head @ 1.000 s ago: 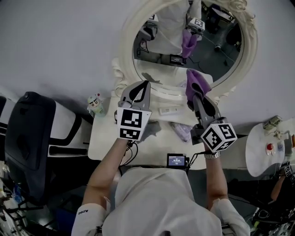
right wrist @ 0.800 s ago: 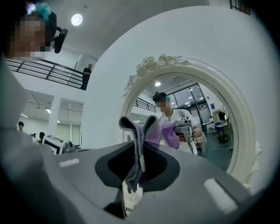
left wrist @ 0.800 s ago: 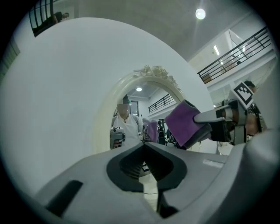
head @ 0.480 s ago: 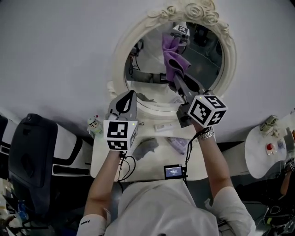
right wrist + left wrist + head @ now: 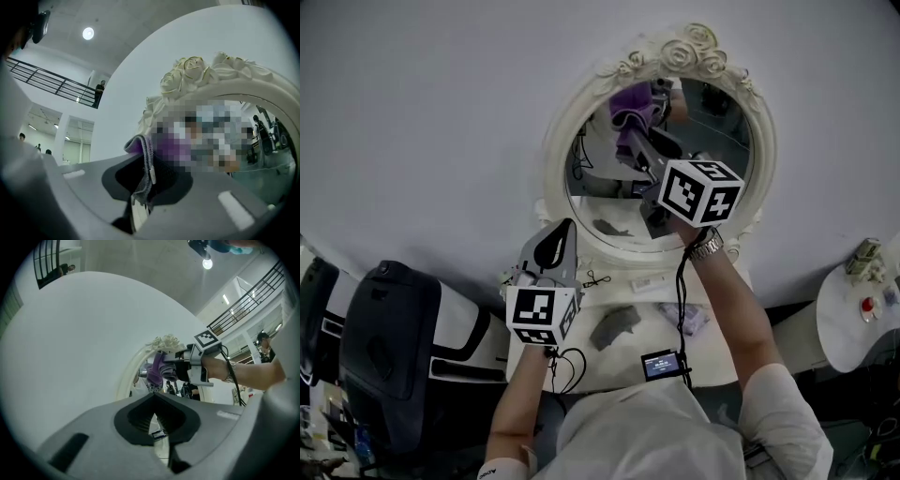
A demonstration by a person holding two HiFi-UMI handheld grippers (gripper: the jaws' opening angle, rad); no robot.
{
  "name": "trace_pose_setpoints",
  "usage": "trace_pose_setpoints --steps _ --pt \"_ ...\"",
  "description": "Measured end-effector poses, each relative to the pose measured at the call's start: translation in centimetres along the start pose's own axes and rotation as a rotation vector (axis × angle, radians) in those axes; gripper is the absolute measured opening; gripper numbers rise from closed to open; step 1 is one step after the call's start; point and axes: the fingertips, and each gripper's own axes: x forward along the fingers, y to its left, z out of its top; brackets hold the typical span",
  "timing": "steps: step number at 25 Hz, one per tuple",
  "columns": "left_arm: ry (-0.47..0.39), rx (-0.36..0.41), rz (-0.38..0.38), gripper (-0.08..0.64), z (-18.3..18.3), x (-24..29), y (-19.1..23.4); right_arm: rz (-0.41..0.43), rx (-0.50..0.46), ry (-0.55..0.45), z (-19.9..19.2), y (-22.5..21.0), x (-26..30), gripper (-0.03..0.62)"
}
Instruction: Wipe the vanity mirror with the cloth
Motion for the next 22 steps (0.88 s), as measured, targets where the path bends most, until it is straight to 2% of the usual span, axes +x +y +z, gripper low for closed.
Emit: trace_pose_setpoints --steps 4,7,14,22 --pt "-0.007 0.023 0.015 0.005 0.3 -0.5 0.4 0.028 -0.013 -0.044 1.7 0.8 0.6 0.046" --pt "-0.008 0.018 0.024 0.005 0.3 -0.7 0.6 0.039 -0.073 -0.077 2.9 1.7 0.8 0.046" --pt "0.006 0.050 -0.002 0.003 -0.2 -0.2 -1.0 -0.130 -0.251 -0.101 3.6 -1.4 1.7 0.046" --pt "0.030 0.025 -0.044 0.005 -0.8 1.2 -2.8 -0.192 -0.370 -0.058 4.4 -2.4 1.6 0.046"
